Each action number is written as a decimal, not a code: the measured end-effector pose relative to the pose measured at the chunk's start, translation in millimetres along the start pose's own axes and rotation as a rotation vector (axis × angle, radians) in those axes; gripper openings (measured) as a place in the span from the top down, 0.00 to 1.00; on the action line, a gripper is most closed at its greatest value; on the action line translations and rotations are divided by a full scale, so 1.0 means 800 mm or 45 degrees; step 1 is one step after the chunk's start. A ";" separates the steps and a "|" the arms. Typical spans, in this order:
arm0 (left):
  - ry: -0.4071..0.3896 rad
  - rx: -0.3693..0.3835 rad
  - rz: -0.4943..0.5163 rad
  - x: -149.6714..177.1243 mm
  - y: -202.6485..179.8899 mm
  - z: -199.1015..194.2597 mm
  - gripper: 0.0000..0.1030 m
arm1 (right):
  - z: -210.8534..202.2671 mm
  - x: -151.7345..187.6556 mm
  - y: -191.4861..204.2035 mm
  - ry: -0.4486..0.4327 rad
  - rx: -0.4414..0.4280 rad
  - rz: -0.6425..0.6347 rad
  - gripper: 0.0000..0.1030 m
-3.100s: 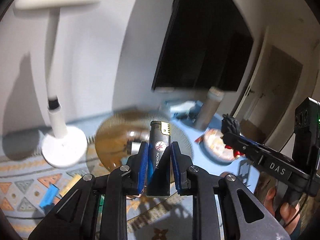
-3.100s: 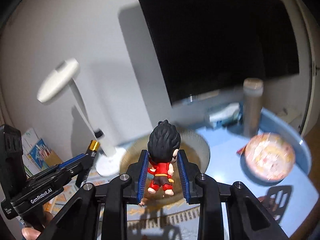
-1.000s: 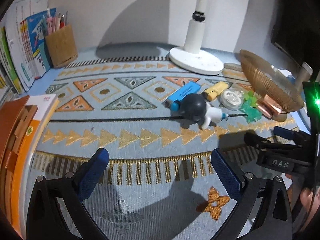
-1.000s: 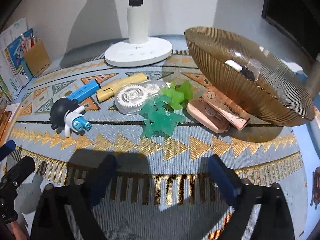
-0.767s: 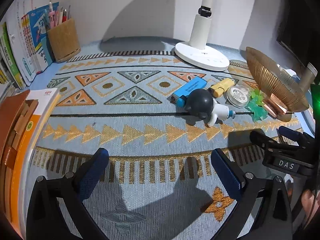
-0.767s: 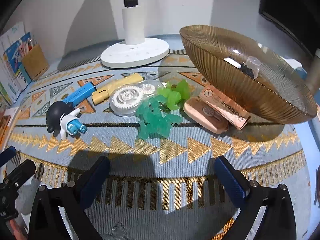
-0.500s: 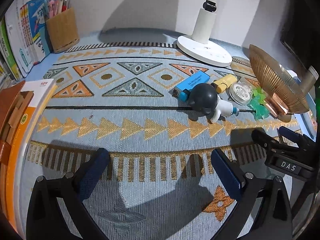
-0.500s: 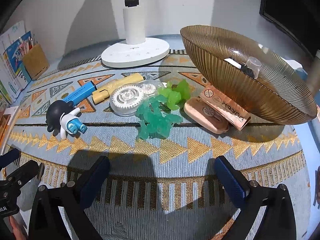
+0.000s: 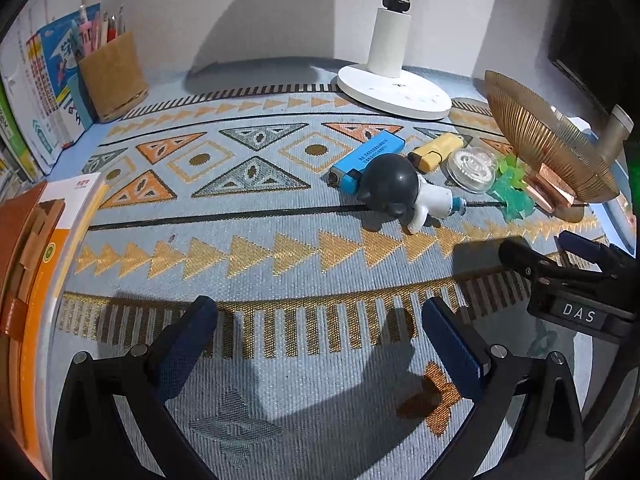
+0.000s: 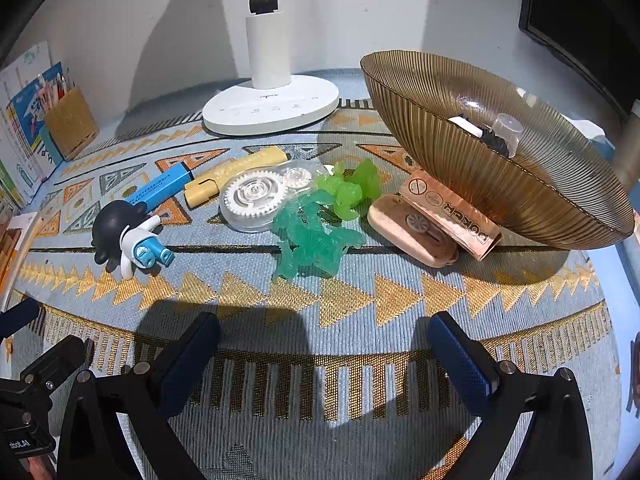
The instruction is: Organize rigid objects
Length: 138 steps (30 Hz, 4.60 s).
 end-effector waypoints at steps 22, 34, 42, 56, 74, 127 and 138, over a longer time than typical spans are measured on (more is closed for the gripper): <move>0.009 0.018 -0.001 0.000 -0.001 0.001 0.01 | 0.000 0.000 -0.001 -0.001 0.001 -0.001 0.00; -0.100 0.098 -0.141 -0.008 0.009 -0.024 0.01 | 0.000 0.000 0.000 -0.001 0.001 -0.001 0.00; -0.003 0.161 -0.226 -0.056 -0.043 0.018 0.02 | 0.000 0.000 0.001 -0.001 0.001 -0.002 0.00; -0.003 0.126 -0.081 -0.061 -0.057 0.037 0.36 | -0.015 0.018 -0.006 0.174 -0.164 -0.288 0.00; 0.041 0.303 0.287 -0.019 -0.018 0.008 0.35 | 0.005 -0.044 -0.009 0.076 -0.304 -0.036 0.38; -0.457 0.478 0.394 -0.066 -0.109 -0.176 0.36 | -0.262 0.019 -0.112 -0.527 0.018 0.169 0.68; -0.330 0.567 0.480 -0.140 -0.264 -0.112 0.36 | -0.251 -0.051 -0.205 -0.505 0.138 0.283 0.68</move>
Point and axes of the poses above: each gripper's, at about its wrist camera, not at the fingertips, and z roughly the way its jaws point, y to its left, x to its underside, the point moved 1 cm from there along z, roughly the way its jaws point, and after that the axes turned 5 degrees about y, right-handed, at the moved point
